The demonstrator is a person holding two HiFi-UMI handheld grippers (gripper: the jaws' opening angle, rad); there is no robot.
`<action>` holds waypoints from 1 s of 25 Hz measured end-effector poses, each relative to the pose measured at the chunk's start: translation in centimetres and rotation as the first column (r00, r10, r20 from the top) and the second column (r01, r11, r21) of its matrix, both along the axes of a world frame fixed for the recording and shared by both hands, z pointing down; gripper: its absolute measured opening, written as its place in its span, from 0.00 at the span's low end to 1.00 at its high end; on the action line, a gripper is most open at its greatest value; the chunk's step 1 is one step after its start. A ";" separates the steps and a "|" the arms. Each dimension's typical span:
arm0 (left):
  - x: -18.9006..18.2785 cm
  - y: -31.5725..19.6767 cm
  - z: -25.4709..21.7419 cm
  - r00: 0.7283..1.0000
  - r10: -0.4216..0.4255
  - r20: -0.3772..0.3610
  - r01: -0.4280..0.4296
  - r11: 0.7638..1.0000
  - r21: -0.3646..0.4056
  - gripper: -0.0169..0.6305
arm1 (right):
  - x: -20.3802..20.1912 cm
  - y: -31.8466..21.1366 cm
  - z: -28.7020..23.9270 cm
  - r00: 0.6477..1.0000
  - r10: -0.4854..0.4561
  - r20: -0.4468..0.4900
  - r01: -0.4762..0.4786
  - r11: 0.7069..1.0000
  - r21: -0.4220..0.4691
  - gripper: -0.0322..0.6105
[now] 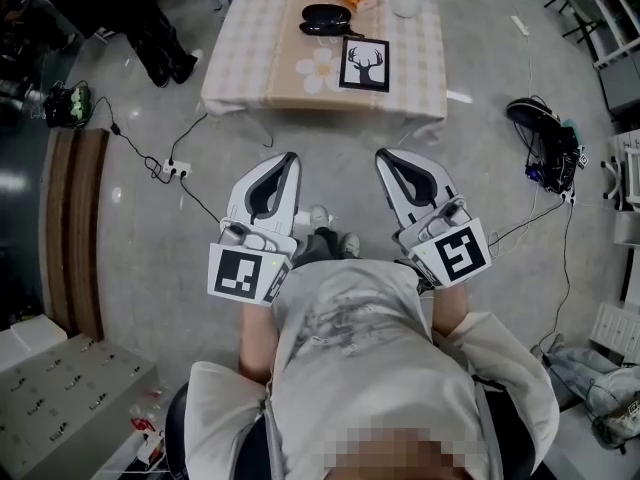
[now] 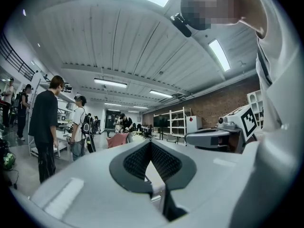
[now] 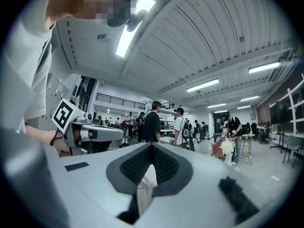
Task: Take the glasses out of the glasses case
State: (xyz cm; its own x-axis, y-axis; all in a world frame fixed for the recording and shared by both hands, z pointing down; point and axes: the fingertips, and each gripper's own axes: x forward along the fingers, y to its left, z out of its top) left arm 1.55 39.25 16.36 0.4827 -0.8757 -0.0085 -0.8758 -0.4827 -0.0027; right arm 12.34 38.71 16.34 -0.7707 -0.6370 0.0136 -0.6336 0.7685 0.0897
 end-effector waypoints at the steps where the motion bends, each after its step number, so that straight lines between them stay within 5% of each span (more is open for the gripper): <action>1: 0.0 -0.4 0.1 1.000 0.006 0.002 -0.006 1.000 0.000 0.04 | -0.1 -0.3 0.1 1.000 0.004 -0.001 -0.004 1.000 -0.003 0.08; 25: -4.0 -10.9 1.6 0.997 0.078 -0.018 -0.078 0.997 -0.024 0.04 | -4.7 -10.2 1.5 0.998 0.045 -0.050 -0.047 0.998 -0.038 0.08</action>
State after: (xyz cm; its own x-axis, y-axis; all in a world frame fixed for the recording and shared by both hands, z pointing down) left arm -2.42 28.38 17.94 0.5495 -0.8355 0.0044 -0.8353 -0.5493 0.0244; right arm 7.67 28.46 17.84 -0.7382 -0.6703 0.0762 -0.6642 0.7419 0.0916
